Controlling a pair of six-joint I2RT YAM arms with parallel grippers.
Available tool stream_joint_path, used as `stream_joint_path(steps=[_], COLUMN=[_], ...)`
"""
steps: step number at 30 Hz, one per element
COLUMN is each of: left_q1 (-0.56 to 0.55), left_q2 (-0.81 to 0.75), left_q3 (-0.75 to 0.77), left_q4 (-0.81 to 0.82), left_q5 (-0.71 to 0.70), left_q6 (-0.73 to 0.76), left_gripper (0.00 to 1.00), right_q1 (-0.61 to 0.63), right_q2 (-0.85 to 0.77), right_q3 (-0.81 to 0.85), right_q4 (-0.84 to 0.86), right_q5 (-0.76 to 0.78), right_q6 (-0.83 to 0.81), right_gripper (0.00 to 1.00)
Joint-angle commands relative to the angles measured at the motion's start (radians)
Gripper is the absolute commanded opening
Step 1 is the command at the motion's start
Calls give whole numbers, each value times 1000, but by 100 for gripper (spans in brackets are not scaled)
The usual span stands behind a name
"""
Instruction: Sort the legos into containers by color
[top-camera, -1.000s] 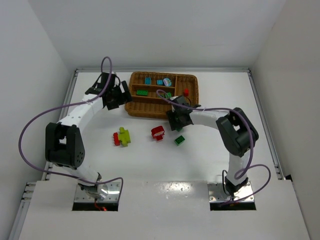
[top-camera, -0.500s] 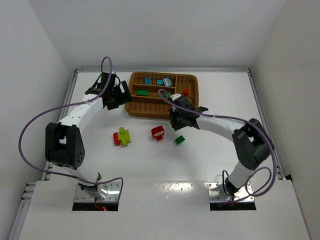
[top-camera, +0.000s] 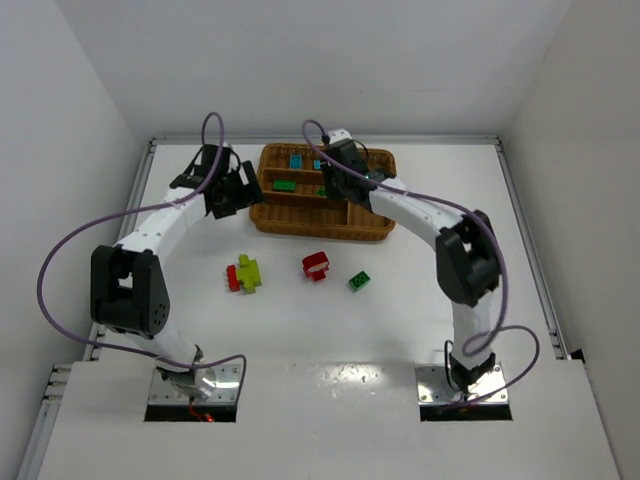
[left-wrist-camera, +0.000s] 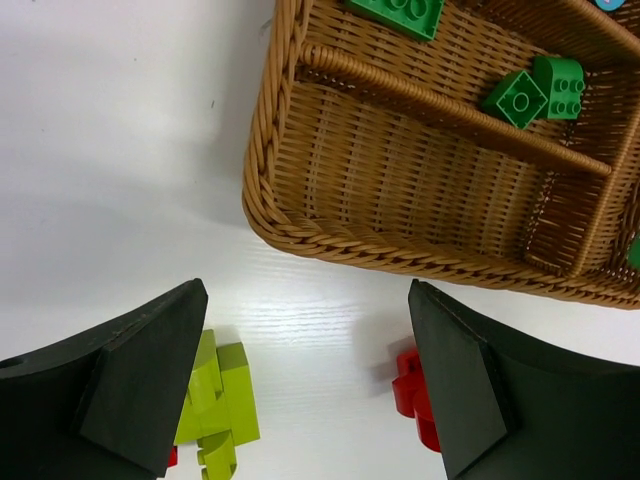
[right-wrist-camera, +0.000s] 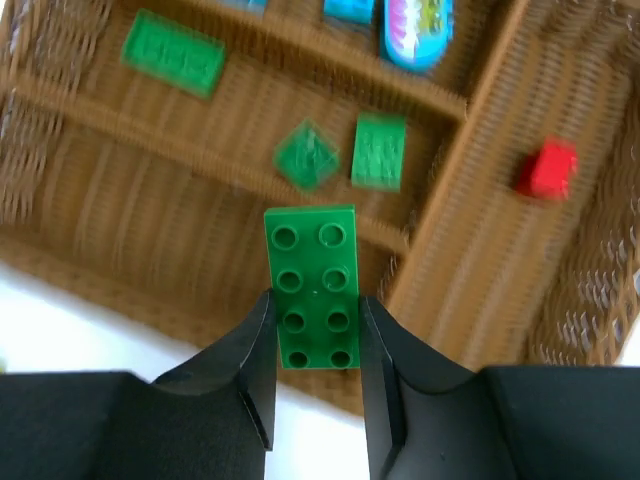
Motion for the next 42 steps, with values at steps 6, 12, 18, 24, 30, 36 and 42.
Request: stream_joint_path(steps=[6, 12, 18, 24, 30, 36, 42], left_q1=[42, 51, 51, 51, 12, -8, -8], left_q2=[-9, -9, -9, -27, -45, -64, -82], left_q3=[56, 56, 56, 37, 5, -16, -16], left_q4=[-1, -12, -12, -3, 7, 7, 7], left_q5=[-23, -23, -3, 6, 6, -12, -12], left_q6=[41, 41, 41, 41, 23, 14, 14], left_gripper=[88, 88, 88, 88, 88, 88, 88], right_q1=[-30, -30, -30, 3, 54, 88, 117], right_q2=[338, 313, -117, -429, -538, -430, -323], right_q3=[413, 422, -133, -568, -747, -736, -678], right_q4=[16, -51, -5, -175, -87, -16, -1], right_q5=[32, 43, 43, 20, -54, -137, -91], right_q6=[35, 74, 177, 585, 860, 897, 888], right_gripper=[43, 60, 59, 72, 72, 72, 72])
